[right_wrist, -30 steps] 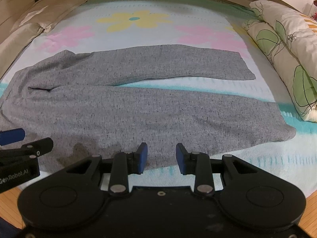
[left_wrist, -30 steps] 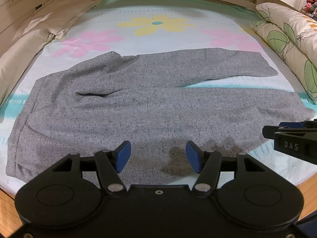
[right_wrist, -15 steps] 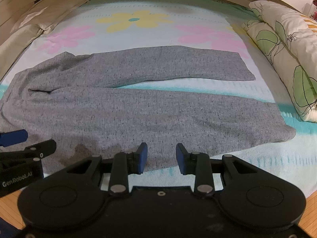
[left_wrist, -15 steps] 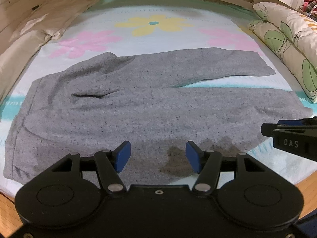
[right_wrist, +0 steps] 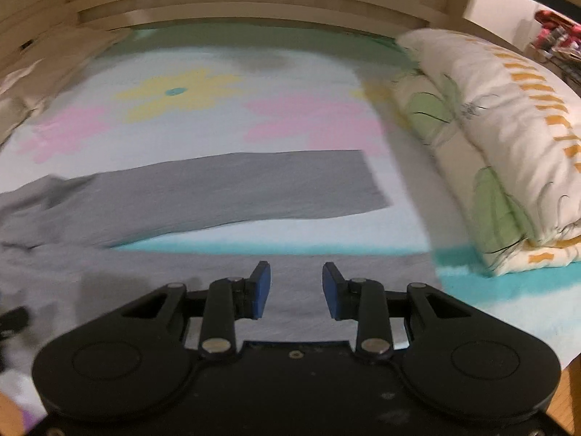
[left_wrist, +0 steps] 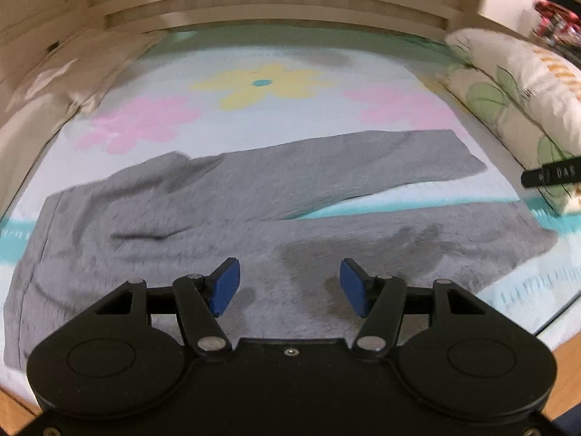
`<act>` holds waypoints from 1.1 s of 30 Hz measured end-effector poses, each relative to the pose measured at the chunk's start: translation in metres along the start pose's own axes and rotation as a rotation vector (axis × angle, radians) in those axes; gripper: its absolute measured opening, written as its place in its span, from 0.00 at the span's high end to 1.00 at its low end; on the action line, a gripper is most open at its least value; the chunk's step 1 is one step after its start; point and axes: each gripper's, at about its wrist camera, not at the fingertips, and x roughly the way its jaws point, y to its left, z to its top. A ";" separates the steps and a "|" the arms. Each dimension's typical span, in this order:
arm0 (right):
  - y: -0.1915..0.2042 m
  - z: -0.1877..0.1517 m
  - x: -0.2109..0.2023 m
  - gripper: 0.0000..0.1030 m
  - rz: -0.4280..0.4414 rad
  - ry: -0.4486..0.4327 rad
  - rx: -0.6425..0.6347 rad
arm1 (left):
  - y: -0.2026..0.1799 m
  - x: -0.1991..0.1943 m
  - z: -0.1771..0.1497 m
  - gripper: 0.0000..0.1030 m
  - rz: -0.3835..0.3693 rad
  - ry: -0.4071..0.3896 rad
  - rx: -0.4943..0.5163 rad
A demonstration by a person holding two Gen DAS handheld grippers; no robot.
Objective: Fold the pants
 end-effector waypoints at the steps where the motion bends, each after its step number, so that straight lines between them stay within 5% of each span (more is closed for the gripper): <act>1: -0.014 0.002 0.007 0.67 -0.004 0.008 0.016 | -0.004 0.002 0.003 0.38 -0.005 0.004 0.023; 6: -0.098 0.001 0.060 0.67 -0.049 0.084 0.184 | -0.020 0.013 0.015 0.38 0.024 -0.034 0.087; 11: -0.142 -0.012 0.105 0.67 -0.102 0.098 0.187 | -0.028 0.025 0.026 0.38 0.059 -0.084 0.096; 23: -0.165 -0.014 0.193 0.69 -0.132 0.138 0.217 | -0.026 0.072 0.013 0.38 -0.047 -0.032 0.050; 33: -0.180 -0.021 0.217 0.70 -0.060 0.144 0.255 | -0.018 0.109 -0.009 0.38 0.050 -0.007 0.008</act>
